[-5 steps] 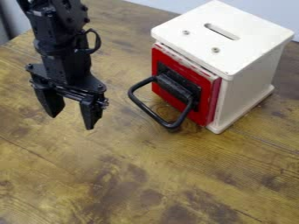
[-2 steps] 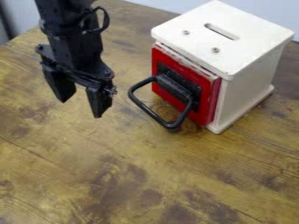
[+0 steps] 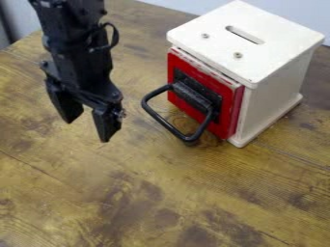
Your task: Close the drawer
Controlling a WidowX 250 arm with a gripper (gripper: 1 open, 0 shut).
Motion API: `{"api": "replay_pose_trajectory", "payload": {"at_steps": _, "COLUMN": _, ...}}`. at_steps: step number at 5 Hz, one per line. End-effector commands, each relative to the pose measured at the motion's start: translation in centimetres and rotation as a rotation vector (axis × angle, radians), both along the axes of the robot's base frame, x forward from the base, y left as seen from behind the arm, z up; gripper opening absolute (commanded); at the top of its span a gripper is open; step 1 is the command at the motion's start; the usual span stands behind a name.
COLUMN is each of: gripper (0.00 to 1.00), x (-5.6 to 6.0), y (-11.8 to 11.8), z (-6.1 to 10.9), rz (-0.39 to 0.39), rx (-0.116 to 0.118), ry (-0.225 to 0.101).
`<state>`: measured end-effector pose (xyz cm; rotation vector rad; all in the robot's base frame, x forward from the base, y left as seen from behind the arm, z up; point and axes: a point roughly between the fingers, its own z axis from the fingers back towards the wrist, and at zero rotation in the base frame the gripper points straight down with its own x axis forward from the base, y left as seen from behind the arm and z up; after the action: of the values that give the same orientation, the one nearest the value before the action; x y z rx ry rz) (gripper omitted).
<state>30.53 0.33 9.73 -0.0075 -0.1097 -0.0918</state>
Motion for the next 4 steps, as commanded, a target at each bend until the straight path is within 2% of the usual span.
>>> {"api": "replay_pose_trajectory", "payload": {"at_steps": 1, "gripper": 1.0, "x": 0.1, "y": 0.4, "z": 0.6, "rz": 0.103, "rx": 0.006, "ry": -0.044}}
{"api": "replay_pose_trajectory", "payload": {"at_steps": 2, "gripper": 1.0, "x": 0.1, "y": 0.5, "z": 0.2, "rz": 0.162, "rx": 0.009, "ry": -0.03}}
{"api": "replay_pose_trajectory", "payload": {"at_steps": 3, "gripper": 1.0, "x": 0.4, "y": 1.5, "z": 0.7, "rz": 0.21, "rx": 0.008, "ry": -0.023}}
{"api": "replay_pose_trajectory", "payload": {"at_steps": 4, "gripper": 1.0, "x": 0.6, "y": 2.3, "z": 1.4, "rz": 0.238, "rx": 0.002, "ry": -0.045}}
